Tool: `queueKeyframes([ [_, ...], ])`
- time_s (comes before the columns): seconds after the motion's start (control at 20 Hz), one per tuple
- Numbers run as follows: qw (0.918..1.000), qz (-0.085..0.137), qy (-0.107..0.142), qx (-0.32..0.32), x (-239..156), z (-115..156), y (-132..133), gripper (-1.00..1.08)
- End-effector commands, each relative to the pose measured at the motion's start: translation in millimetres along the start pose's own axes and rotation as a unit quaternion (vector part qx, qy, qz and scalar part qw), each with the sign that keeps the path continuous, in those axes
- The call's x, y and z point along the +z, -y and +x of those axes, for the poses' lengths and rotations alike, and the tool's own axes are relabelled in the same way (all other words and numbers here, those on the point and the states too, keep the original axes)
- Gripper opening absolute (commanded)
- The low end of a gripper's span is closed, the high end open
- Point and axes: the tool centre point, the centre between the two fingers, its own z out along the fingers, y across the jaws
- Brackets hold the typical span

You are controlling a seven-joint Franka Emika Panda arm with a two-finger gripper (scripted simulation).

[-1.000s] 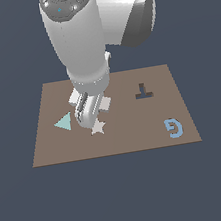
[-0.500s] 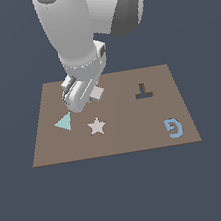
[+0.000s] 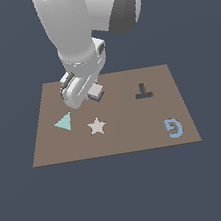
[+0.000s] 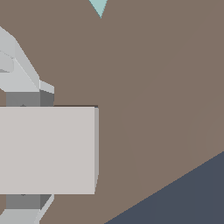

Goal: Insert a designated object into the corresponding slot on a board.

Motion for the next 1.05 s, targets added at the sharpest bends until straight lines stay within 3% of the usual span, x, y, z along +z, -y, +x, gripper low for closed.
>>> queueKeyframes([
  [0.0, 1.0, 0.0, 0.0, -0.003, 0, -2, 1, -1.0],
  [0.5, 1.0, 0.0, 0.0, -0.003, 10, -2, 2, -1.0],
  [0.55, 1.0, 0.0, 0.0, -0.003, 10, -2, 2, 1.0],
  [1.0, 1.0, 0.0, 0.0, -0.003, 10, -2, 2, 1.0],
])
